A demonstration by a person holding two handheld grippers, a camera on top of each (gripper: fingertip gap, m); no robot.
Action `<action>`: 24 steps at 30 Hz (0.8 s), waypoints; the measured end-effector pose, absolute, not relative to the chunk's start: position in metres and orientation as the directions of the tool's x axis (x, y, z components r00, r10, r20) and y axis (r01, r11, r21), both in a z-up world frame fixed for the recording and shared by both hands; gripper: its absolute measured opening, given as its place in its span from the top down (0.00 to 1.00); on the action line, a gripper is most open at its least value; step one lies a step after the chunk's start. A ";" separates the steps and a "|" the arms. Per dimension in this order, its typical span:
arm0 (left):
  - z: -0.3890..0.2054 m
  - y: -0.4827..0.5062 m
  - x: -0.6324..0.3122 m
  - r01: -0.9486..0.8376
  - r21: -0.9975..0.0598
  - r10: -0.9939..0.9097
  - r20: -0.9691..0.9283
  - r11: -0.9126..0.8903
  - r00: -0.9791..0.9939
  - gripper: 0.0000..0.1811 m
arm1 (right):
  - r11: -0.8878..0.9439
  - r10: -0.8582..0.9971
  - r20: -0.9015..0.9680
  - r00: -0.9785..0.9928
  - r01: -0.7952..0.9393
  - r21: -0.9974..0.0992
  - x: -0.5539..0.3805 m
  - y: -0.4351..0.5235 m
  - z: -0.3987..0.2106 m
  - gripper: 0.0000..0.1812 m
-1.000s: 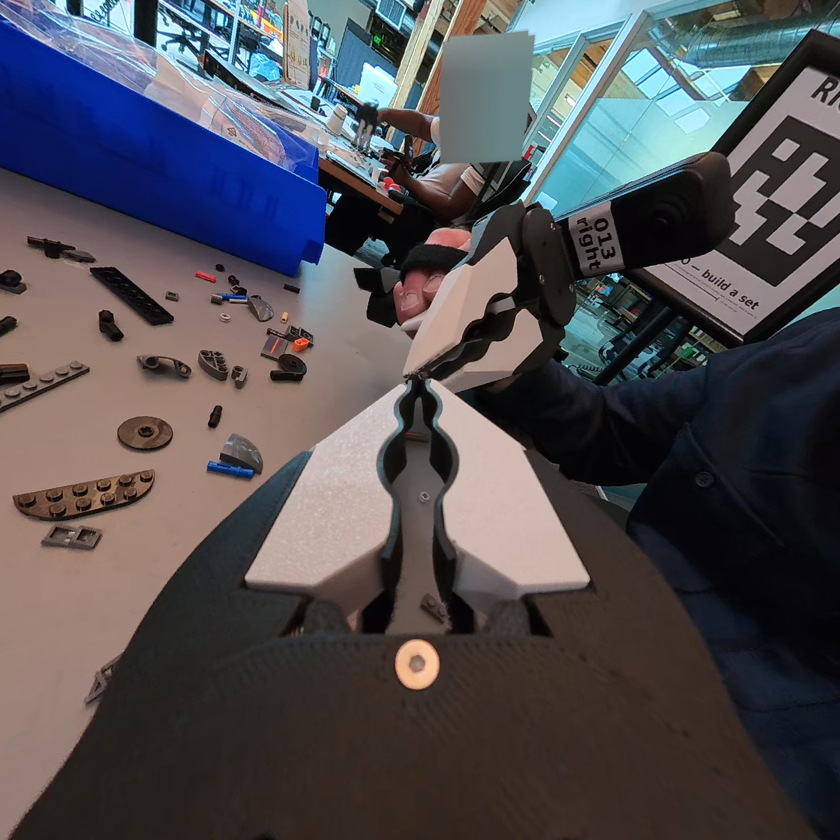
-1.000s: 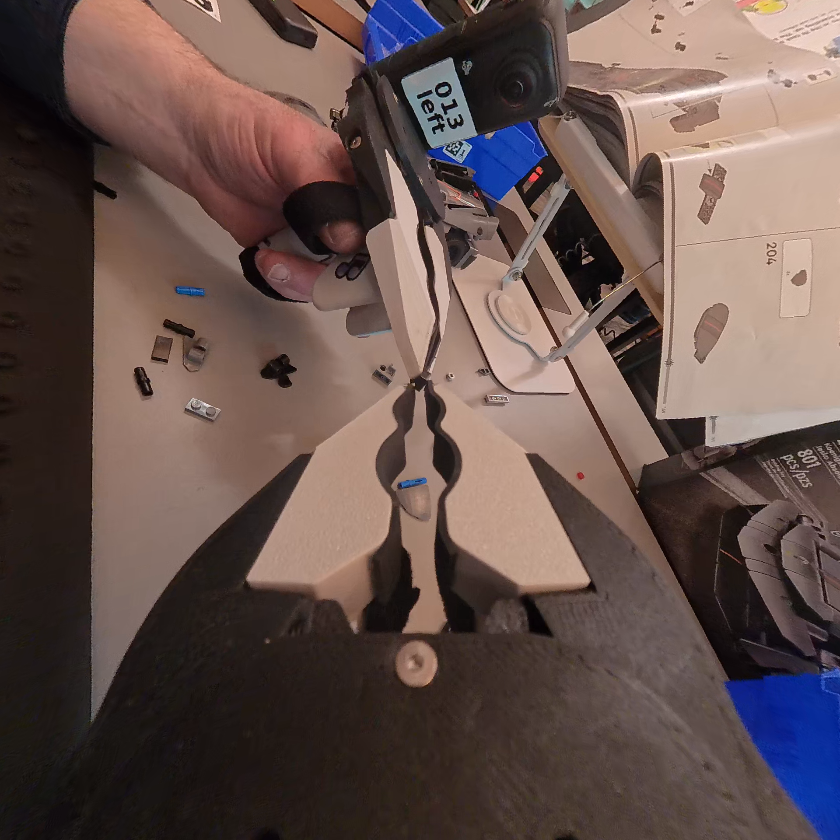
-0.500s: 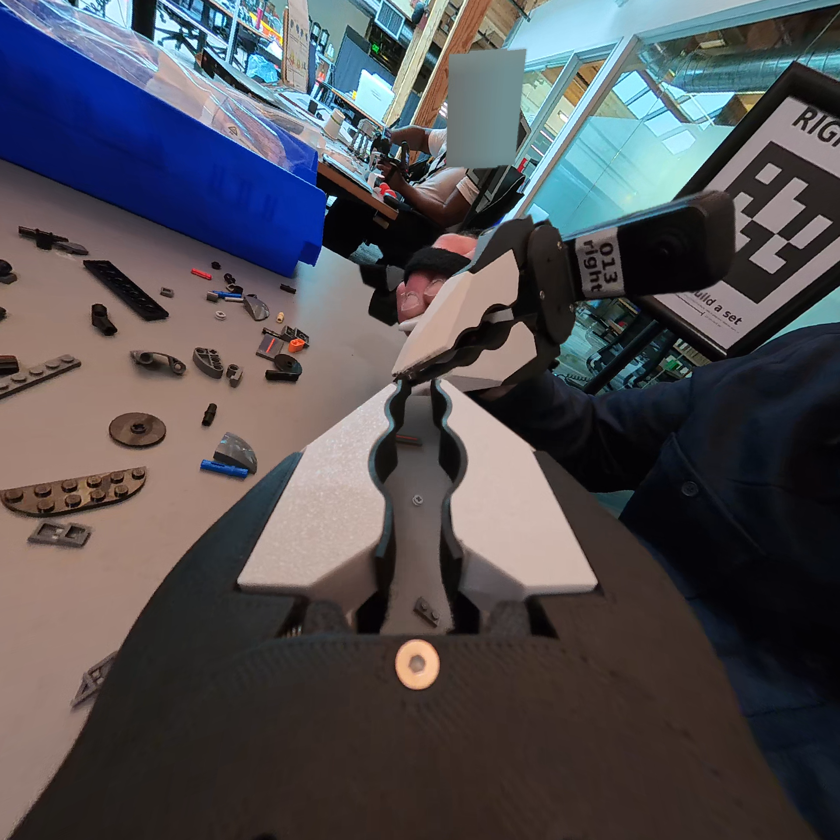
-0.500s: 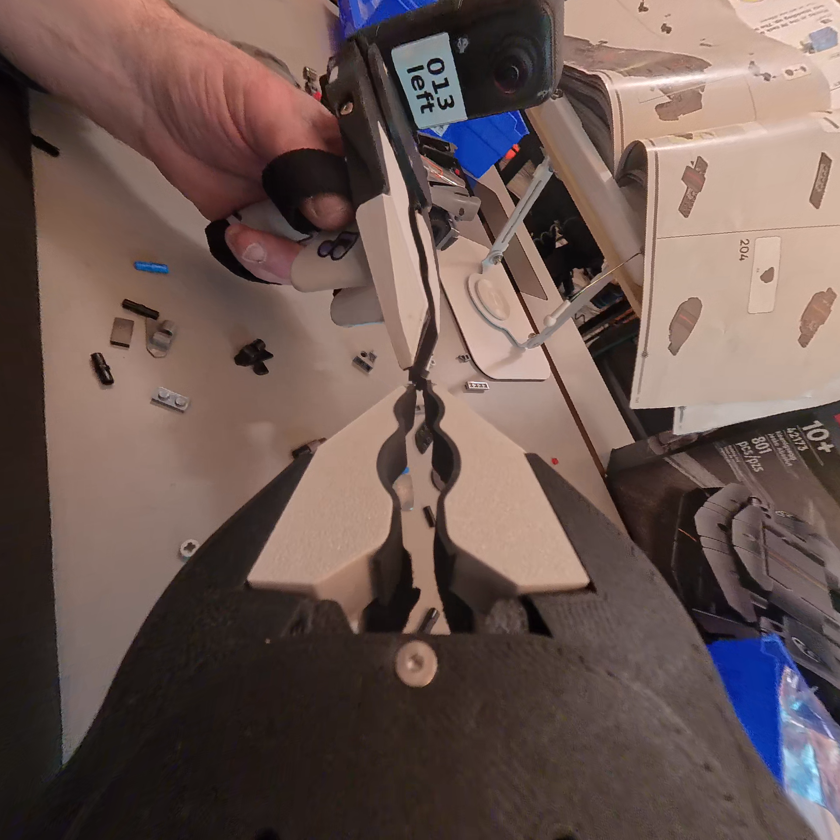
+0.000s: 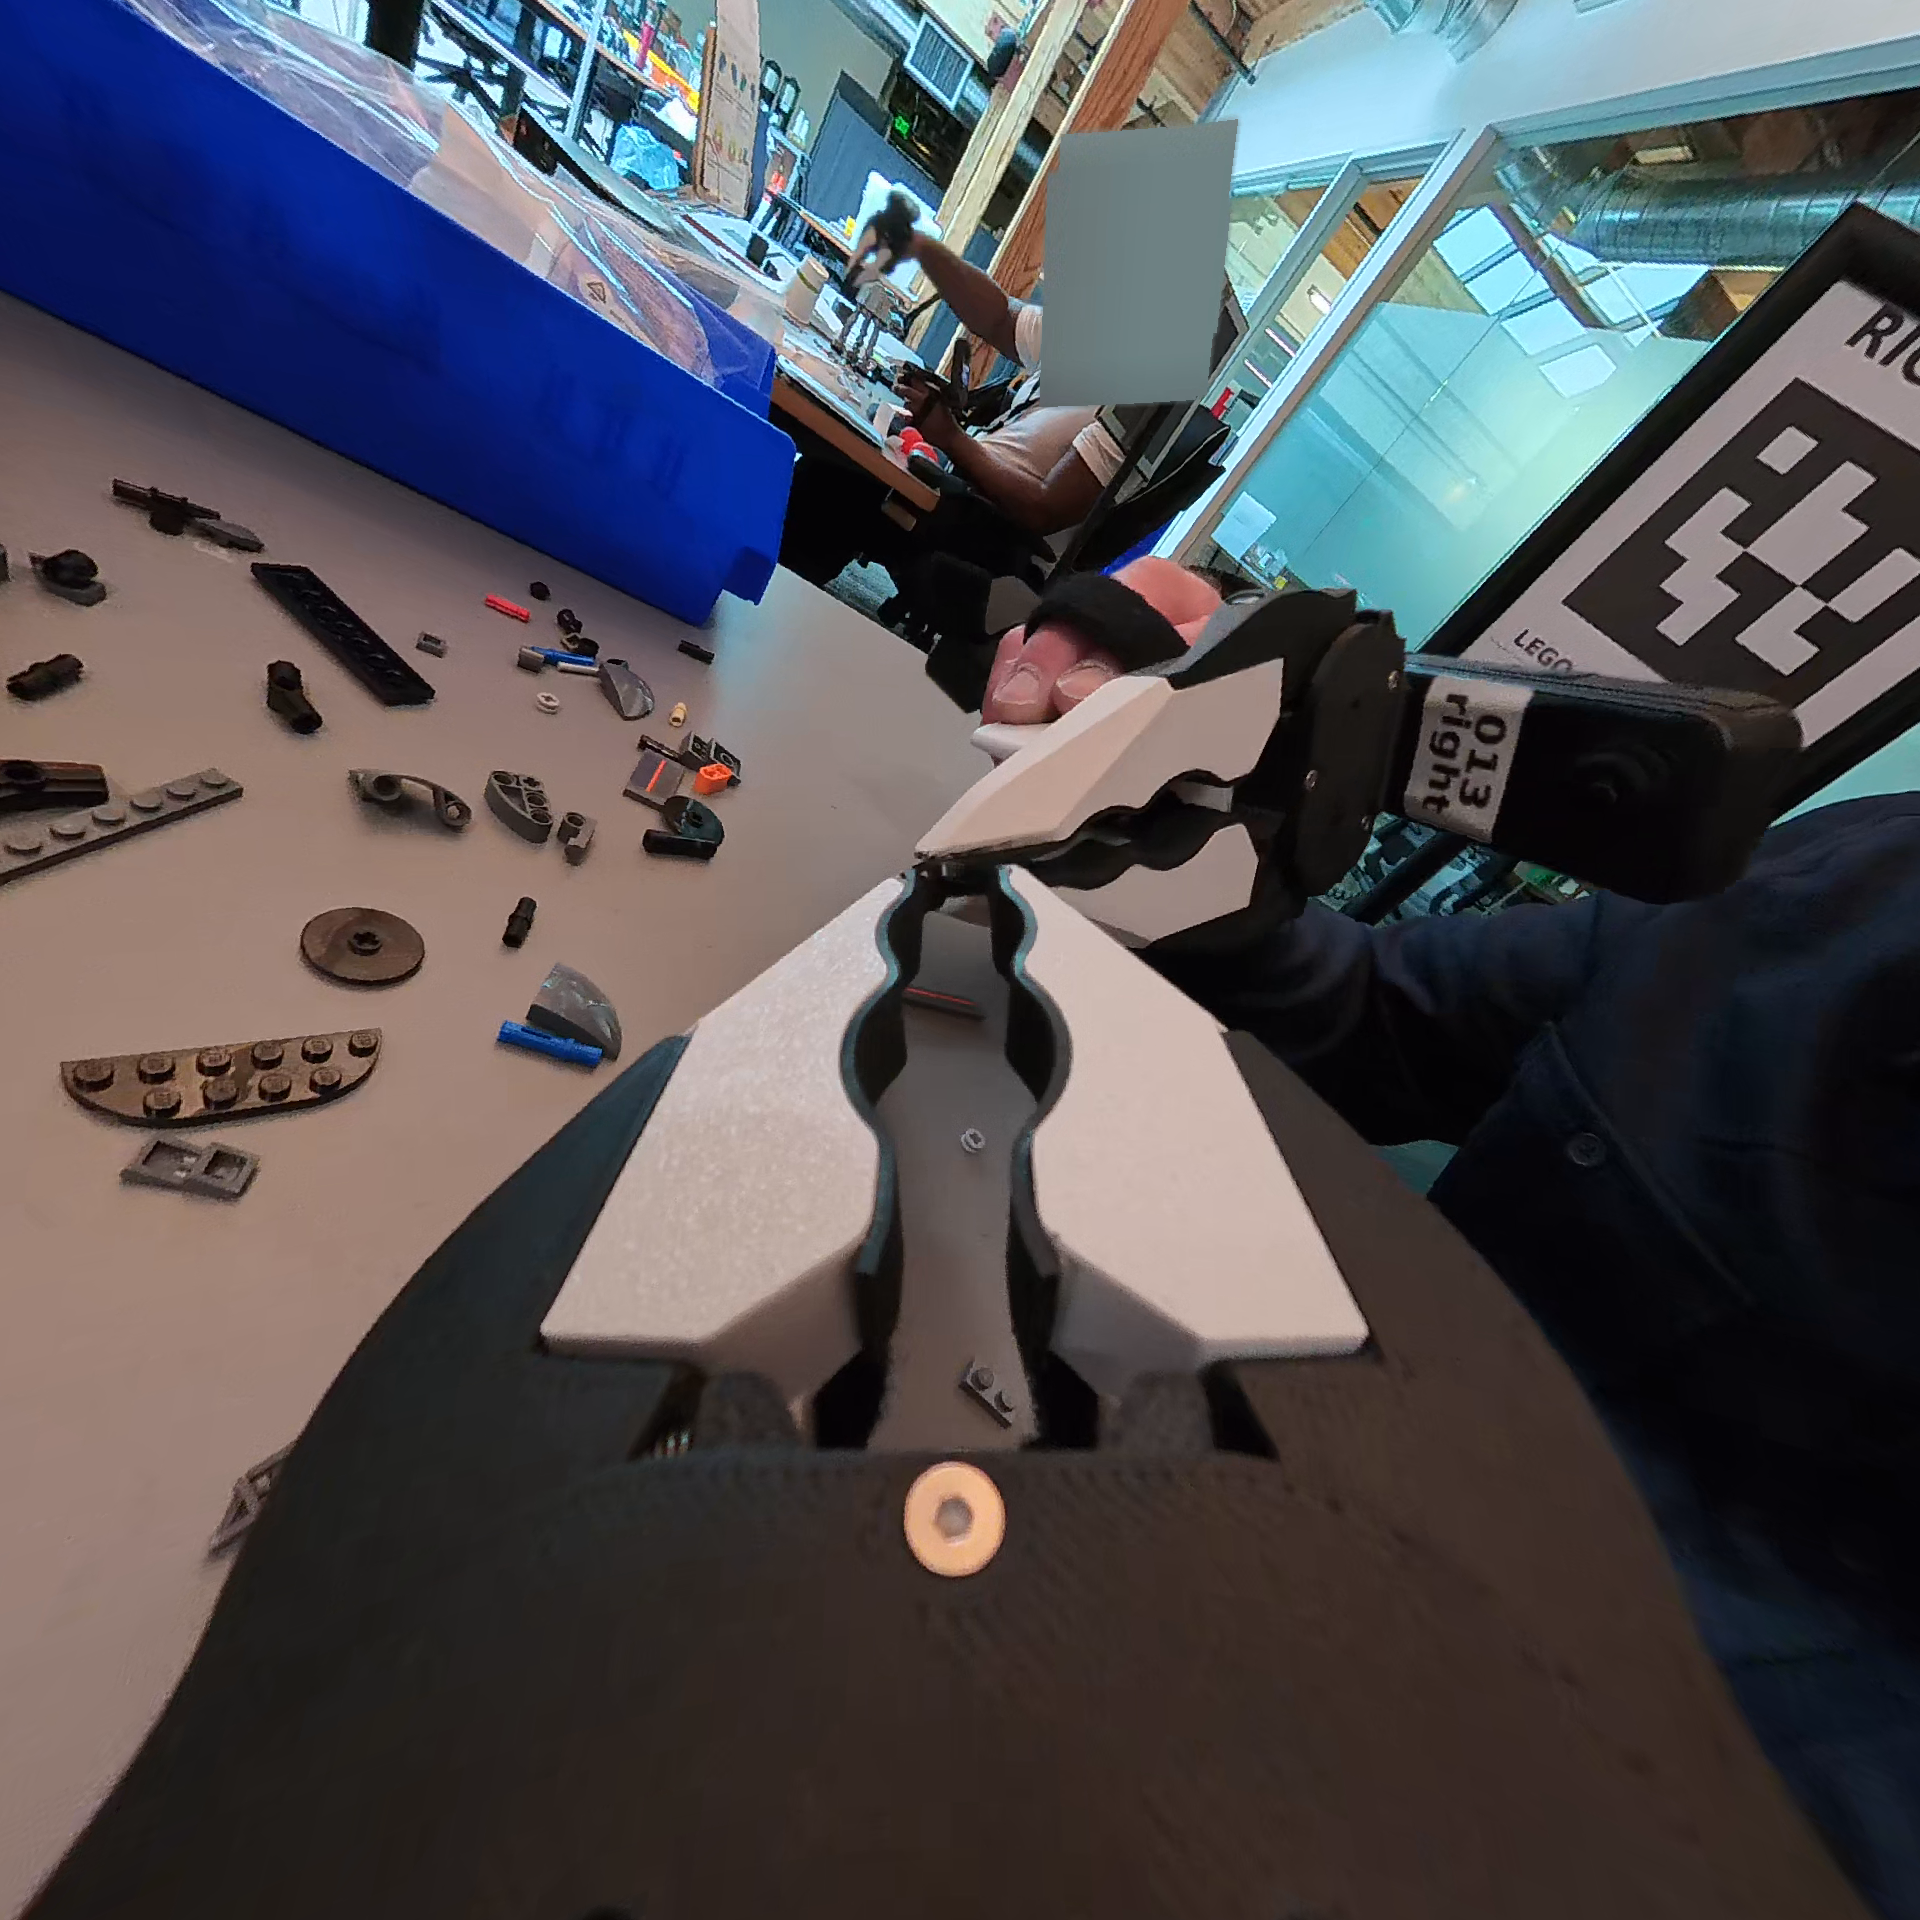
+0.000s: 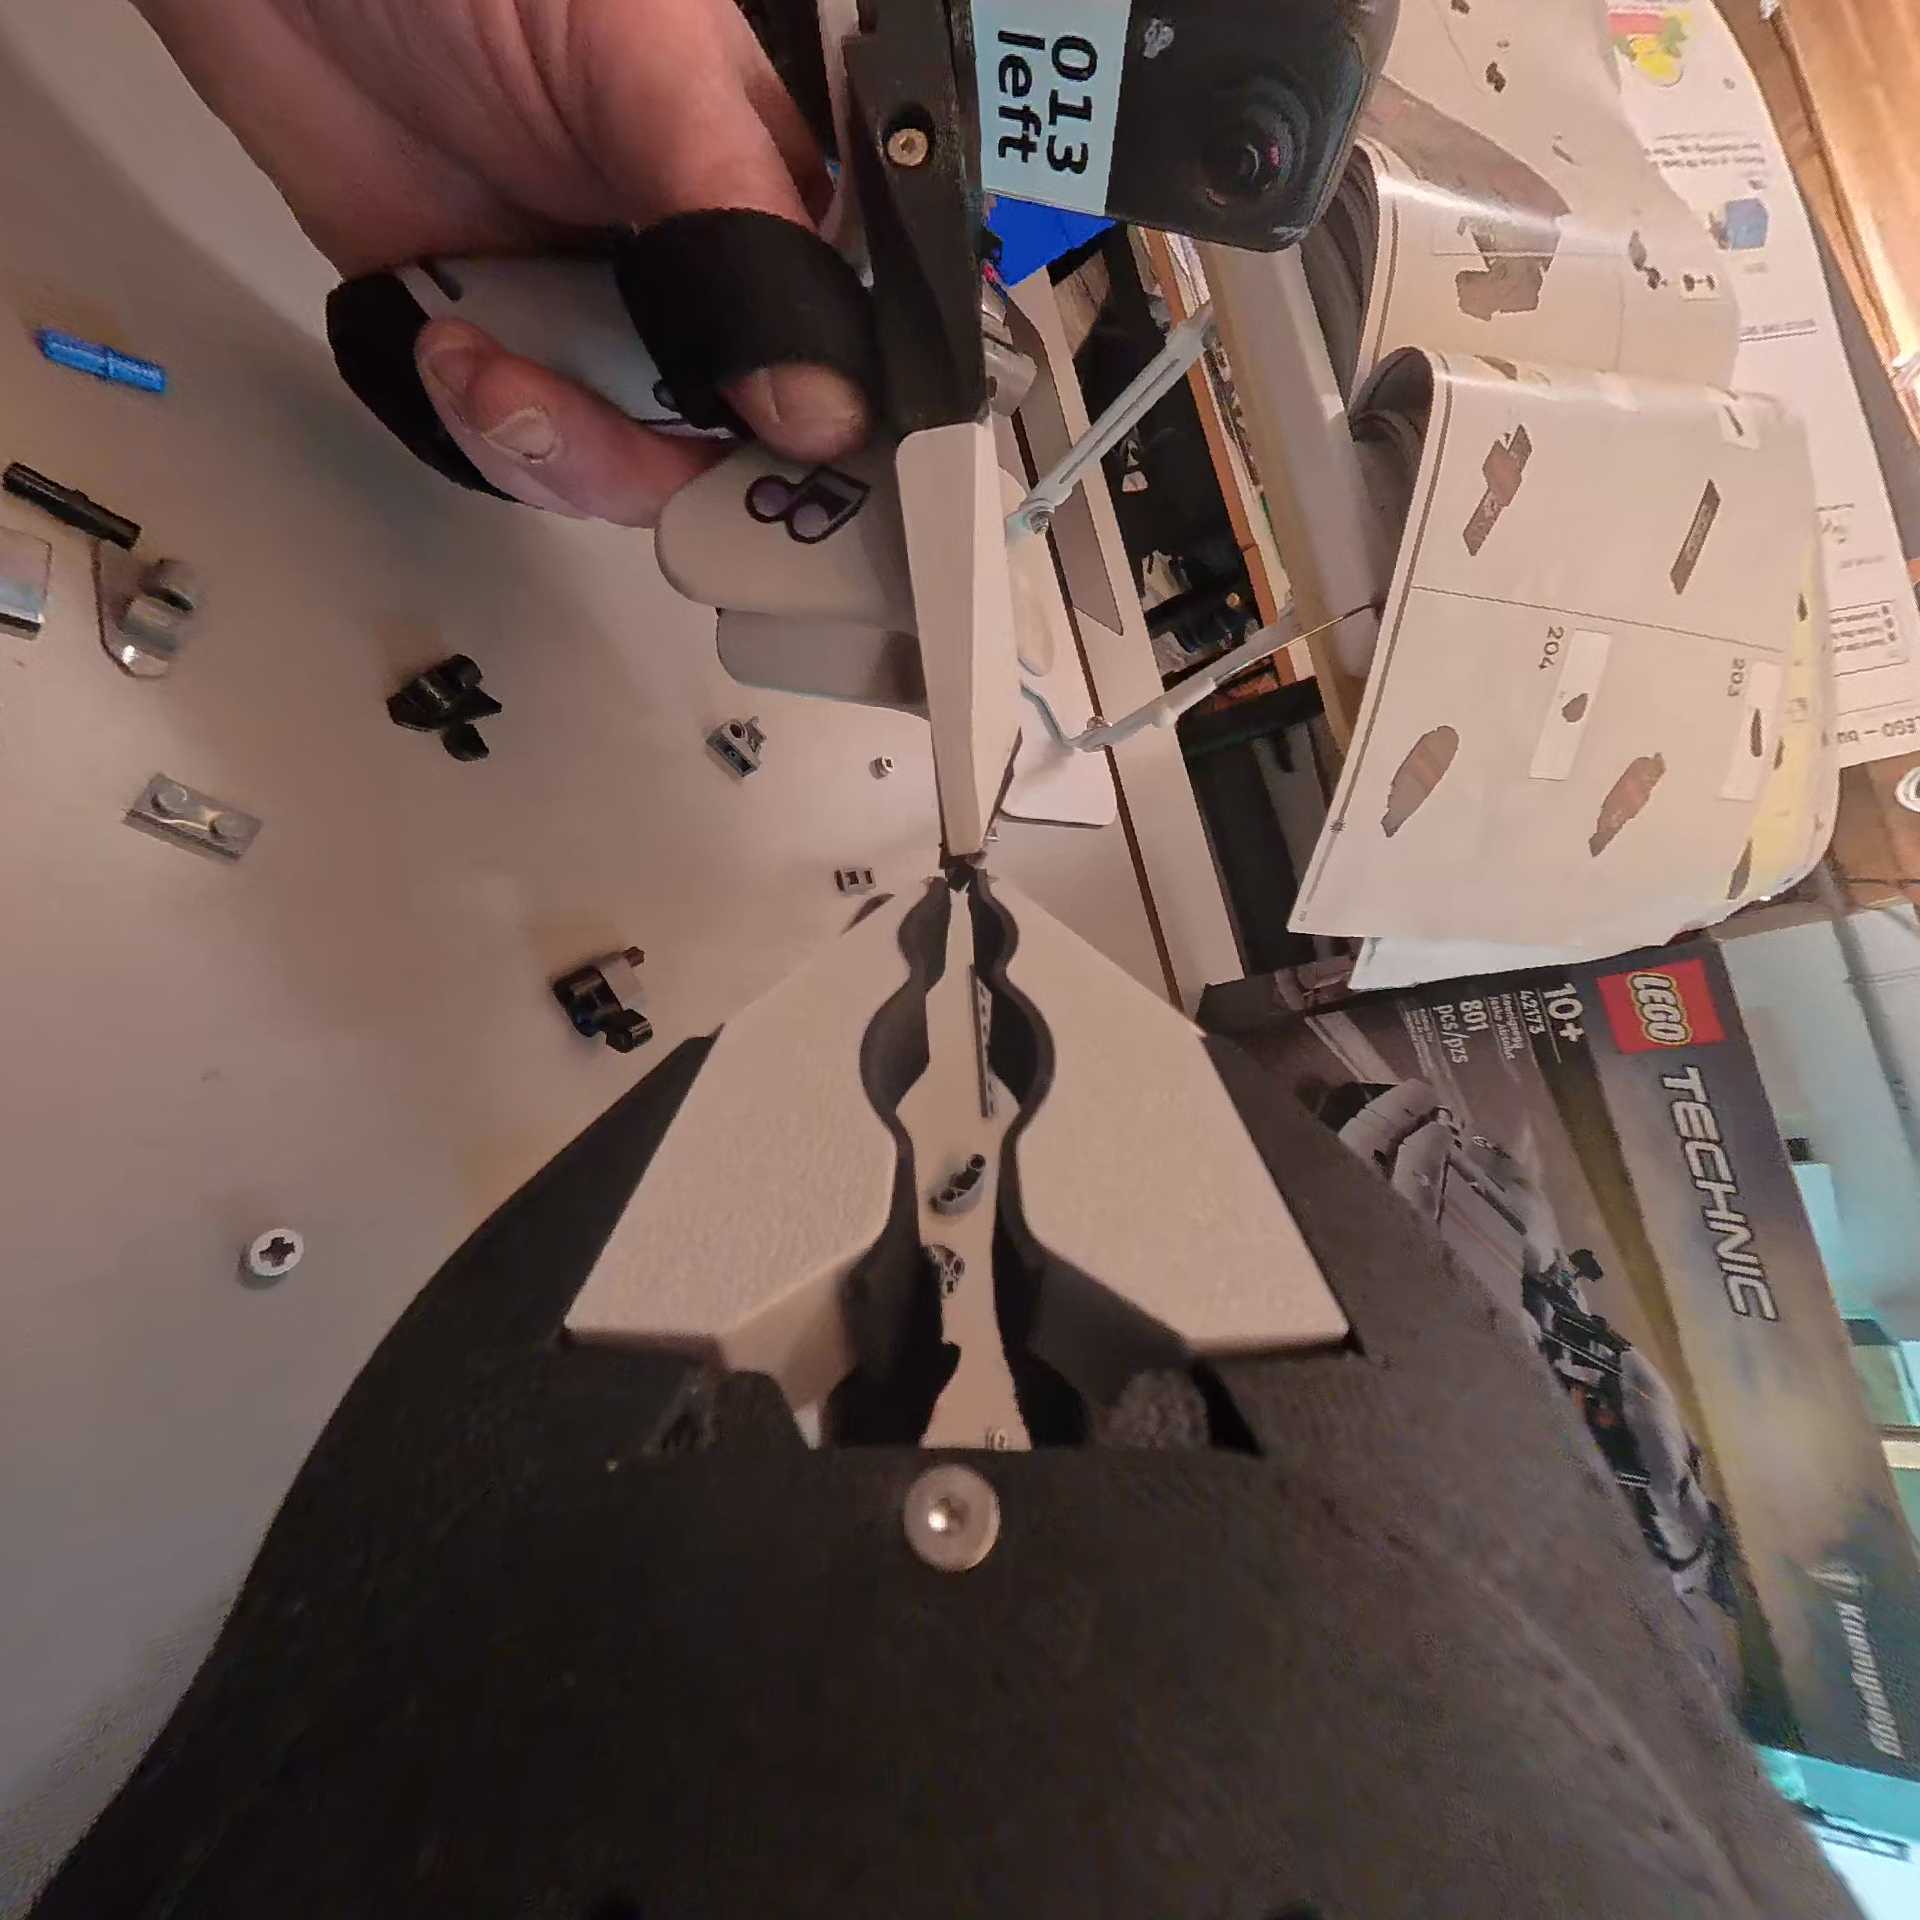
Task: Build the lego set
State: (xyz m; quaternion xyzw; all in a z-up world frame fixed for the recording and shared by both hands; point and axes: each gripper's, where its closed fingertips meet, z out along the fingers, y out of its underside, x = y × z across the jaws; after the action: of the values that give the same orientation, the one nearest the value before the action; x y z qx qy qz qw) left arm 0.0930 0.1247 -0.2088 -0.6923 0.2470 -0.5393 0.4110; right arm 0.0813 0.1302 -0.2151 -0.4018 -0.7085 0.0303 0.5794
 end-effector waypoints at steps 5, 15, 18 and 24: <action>-0.209 0.126 0.092 0.101 -0.836 -0.781 0.542 -0.540 0.311 0.99 | 0.687 0.517 0.856 -0.006 0.599 -0.411 0.080 0.135 -0.218 1.00; -0.208 0.126 0.089 0.087 -0.844 -0.786 0.527 -0.530 0.323 1.00 | 0.624 0.685 0.729 -0.018 0.532 -0.573 0.082 0.133 -0.224 1.00; -0.202 0.131 0.079 0.079 -0.873 -0.792 0.472 -0.482 0.388 1.00 | 0.570 0.728 0.685 0.009 0.547 -0.613 0.087 0.144 -0.226 1.00; -0.189 0.151 0.039 0.054 -0.934 -0.746 0.316 -0.353 0.586 1.00 | 0.476 0.818 0.574 0.030 0.525 -0.706 0.086 0.148 -0.228 1.00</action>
State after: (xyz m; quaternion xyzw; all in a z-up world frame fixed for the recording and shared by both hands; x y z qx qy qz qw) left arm 0.0390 0.1508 -0.1886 -0.7255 0.2388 -0.3873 0.5163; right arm 0.0860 0.1482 -0.2276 -0.4924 -0.6822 0.1404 0.5220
